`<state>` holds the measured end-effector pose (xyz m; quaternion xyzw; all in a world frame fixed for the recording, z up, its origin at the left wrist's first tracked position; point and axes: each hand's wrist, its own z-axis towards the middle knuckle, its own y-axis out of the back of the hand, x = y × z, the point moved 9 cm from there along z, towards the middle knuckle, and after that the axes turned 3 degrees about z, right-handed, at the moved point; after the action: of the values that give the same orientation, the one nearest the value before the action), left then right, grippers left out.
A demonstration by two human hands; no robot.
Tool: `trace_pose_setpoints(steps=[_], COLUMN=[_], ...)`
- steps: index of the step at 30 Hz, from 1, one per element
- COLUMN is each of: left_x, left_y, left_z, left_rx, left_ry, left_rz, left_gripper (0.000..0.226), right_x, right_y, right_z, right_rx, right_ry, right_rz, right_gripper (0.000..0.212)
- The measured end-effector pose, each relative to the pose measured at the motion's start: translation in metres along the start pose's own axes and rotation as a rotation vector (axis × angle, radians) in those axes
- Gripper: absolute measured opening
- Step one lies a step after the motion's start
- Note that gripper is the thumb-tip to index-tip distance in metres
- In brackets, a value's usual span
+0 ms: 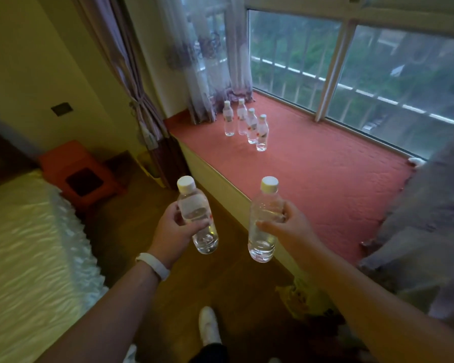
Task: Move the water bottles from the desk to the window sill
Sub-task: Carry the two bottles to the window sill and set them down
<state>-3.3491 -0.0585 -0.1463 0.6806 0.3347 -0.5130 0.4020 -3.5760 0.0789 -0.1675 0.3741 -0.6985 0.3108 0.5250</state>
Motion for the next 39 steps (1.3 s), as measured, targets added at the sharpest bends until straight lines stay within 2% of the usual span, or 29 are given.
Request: trace_pose_setpoints(steps=[4, 11, 22, 29, 39], left_x=[0.003, 0.013, -0.009, -0.011, 0.007], left_y=[0.03, 0.085, 0.184, 0.198, 0.165], left_z=[0.047, 0.167, 0.323, 0.383, 0.498], left_rx=[-0.019, 0.072, 0.078, 0.072, 0.091], left_ry=[-0.002, -0.042, -0.071, -0.056, 0.026], left_rz=[-0.017, -0.071, -0.071, -0.076, -0.053], left_gripper=[0.055, 0.05, 0.053, 0.054, 0.051], right_x=[0.009, 0.029, 0.094, 0.1, 0.077], right_y=[-0.036, -0.112, -0.207, -0.225, -0.217], right_z=[0.051, 0.152, 0.279, 0.343, 0.464], right_rx=[0.024, -0.036, -0.086, -0.08, -0.11], right_ry=[-0.009, -0.02, 0.082, 0.07, 0.006], right_rz=[-0.025, -0.026, -0.088, -0.078, -0.053], right_gripper=[0.051, 0.052, 0.052, 0.051, 0.05])
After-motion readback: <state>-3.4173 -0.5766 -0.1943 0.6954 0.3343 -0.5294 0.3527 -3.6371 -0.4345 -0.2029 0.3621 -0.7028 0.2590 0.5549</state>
